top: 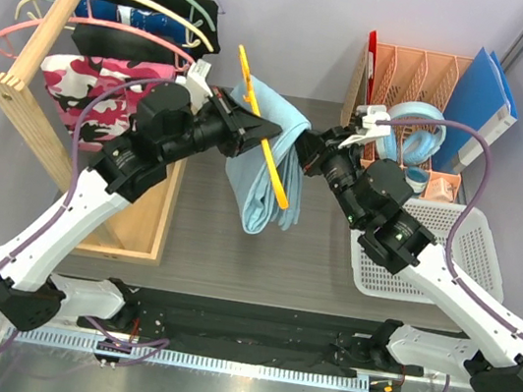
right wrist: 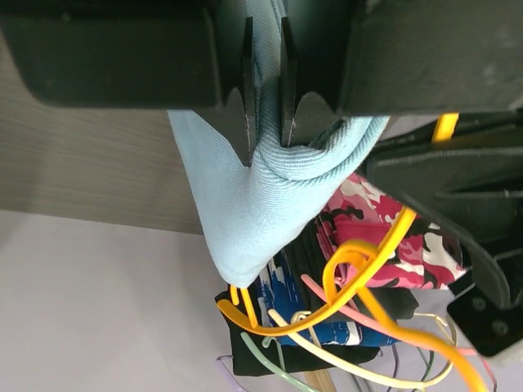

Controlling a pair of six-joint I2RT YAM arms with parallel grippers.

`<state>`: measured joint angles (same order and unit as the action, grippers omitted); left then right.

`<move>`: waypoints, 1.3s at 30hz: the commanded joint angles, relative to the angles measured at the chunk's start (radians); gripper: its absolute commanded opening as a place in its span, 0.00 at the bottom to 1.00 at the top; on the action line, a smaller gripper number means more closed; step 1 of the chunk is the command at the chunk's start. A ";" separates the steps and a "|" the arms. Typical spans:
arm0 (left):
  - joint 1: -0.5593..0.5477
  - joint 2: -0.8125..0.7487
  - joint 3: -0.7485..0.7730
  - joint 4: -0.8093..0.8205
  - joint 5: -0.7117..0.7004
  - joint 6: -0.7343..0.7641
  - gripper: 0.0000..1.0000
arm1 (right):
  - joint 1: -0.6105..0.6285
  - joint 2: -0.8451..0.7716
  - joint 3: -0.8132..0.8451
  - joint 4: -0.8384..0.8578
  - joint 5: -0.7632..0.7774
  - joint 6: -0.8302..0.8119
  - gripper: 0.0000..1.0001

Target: Remove the trousers from the hanger

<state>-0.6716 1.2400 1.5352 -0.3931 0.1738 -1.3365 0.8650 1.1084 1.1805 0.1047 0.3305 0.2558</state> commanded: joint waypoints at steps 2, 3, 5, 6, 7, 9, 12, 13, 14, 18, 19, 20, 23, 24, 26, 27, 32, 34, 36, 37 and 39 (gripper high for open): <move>-0.017 -0.128 -0.078 0.089 -0.028 0.092 0.00 | -0.008 -0.035 0.120 0.167 0.122 0.167 0.01; -0.017 -0.138 -0.090 0.092 -0.031 0.100 0.00 | -0.008 -0.039 0.122 0.168 0.133 0.183 0.01; -0.017 -0.169 -0.121 0.091 -0.033 0.118 0.00 | -0.008 -0.042 0.133 0.188 0.153 0.221 0.01; -0.017 -0.180 -0.130 0.091 -0.031 0.123 0.01 | -0.008 -0.044 0.134 0.197 0.163 0.229 0.01; -0.017 -0.191 -0.144 0.092 -0.033 0.128 0.00 | -0.008 -0.042 0.146 0.202 0.174 0.240 0.01; -0.017 -0.220 -0.185 0.092 -0.031 0.135 0.00 | -0.008 -0.033 0.165 0.216 0.183 0.253 0.01; -0.017 -0.263 -0.237 0.091 -0.036 0.155 0.00 | -0.008 -0.012 0.215 0.219 0.192 0.264 0.01; -0.017 -0.272 -0.248 0.089 -0.043 0.163 0.00 | -0.008 -0.006 0.231 0.224 0.196 0.263 0.01; -0.017 -0.292 -0.269 0.088 -0.048 0.175 0.00 | -0.008 -0.002 0.238 0.240 0.196 0.258 0.01; -0.017 -0.330 -0.313 0.065 -0.060 0.207 0.00 | -0.008 0.027 0.319 0.250 0.205 0.231 0.01; -0.017 -0.335 -0.319 0.057 -0.071 0.217 0.00 | -0.008 0.034 0.341 0.245 0.208 0.227 0.01; -0.017 -0.343 -0.328 0.048 -0.077 0.224 0.00 | -0.006 0.053 0.361 0.234 0.206 0.224 0.01; -0.017 -0.372 -0.352 0.027 -0.111 0.250 0.00 | -0.008 0.083 0.448 0.207 0.199 0.208 0.01; -0.017 -0.384 -0.360 0.030 -0.112 0.255 0.00 | -0.008 0.099 0.473 0.205 0.202 0.206 0.01; -0.017 -0.393 -0.383 0.049 -0.108 0.252 0.00 | -0.008 0.108 0.491 0.217 0.208 0.194 0.01; -0.017 -0.393 -0.389 0.056 -0.100 0.250 0.00 | -0.008 0.117 0.507 0.223 0.209 0.182 0.01; -0.017 -0.405 -0.411 0.071 -0.080 0.241 0.00 | -0.006 0.122 0.530 0.319 0.240 0.100 0.01; -0.017 -0.412 -0.412 0.068 -0.099 0.252 0.00 | -0.006 0.120 0.550 0.349 0.246 0.065 0.01; -0.017 -0.413 -0.414 0.056 -0.117 0.261 0.00 | -0.008 0.120 0.565 0.372 0.248 0.039 0.01; -0.017 -0.413 -0.417 0.054 -0.123 0.264 0.00 | -0.008 0.120 0.573 0.389 0.243 0.013 0.01; -0.017 -0.415 -0.429 0.043 -0.155 0.266 0.00 | -0.008 0.120 0.594 0.400 0.222 -0.009 0.01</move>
<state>-0.6945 0.8612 1.1343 -0.2440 0.1085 -1.1301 0.8806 1.2919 1.6108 0.0647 0.4702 0.3092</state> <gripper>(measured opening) 0.051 0.150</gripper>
